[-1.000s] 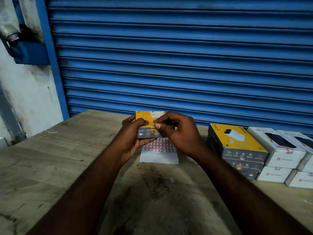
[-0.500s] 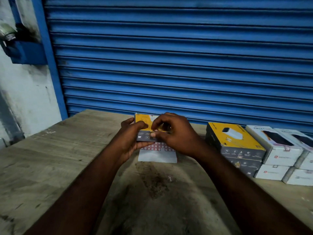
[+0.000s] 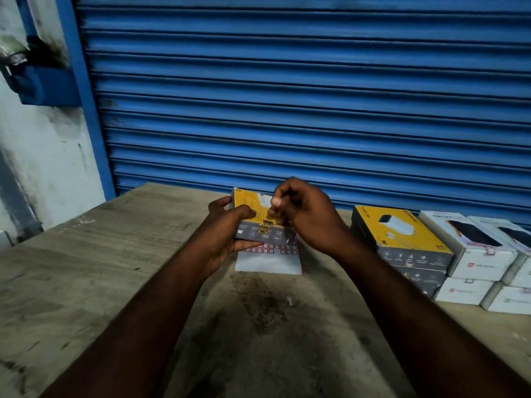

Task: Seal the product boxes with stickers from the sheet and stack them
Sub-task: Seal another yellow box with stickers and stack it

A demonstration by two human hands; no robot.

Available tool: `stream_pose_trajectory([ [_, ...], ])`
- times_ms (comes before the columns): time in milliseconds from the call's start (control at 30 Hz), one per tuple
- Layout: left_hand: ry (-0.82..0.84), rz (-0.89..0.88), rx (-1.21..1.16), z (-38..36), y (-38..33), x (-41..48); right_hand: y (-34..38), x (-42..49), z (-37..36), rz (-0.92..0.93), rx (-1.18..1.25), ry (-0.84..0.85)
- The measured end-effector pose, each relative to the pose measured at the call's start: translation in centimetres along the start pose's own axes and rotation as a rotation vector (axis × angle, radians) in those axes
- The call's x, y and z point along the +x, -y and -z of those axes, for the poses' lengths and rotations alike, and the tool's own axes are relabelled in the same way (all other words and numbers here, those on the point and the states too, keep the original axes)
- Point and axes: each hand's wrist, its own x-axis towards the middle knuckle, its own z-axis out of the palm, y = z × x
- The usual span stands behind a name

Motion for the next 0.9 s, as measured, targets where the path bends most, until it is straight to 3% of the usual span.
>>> stream_pose_trajectory([
  [67, 0.003, 0.009, -0.002, 0.0, 0.1, 0.0, 0.3, 0.1, 0.2, -0.042, 0.109, -0.018],
  [667, 0.012, -0.003, -0.005, 0.3, -0.1, 0.0, 1.2, -0.2, 0.7, -0.152, 0.182, 0.208],
  [900, 0.003, -0.011, -0.008, 0.4, -0.4, -0.1, 1.2, 0.0, 0.6, -0.131, 0.123, 0.125],
])
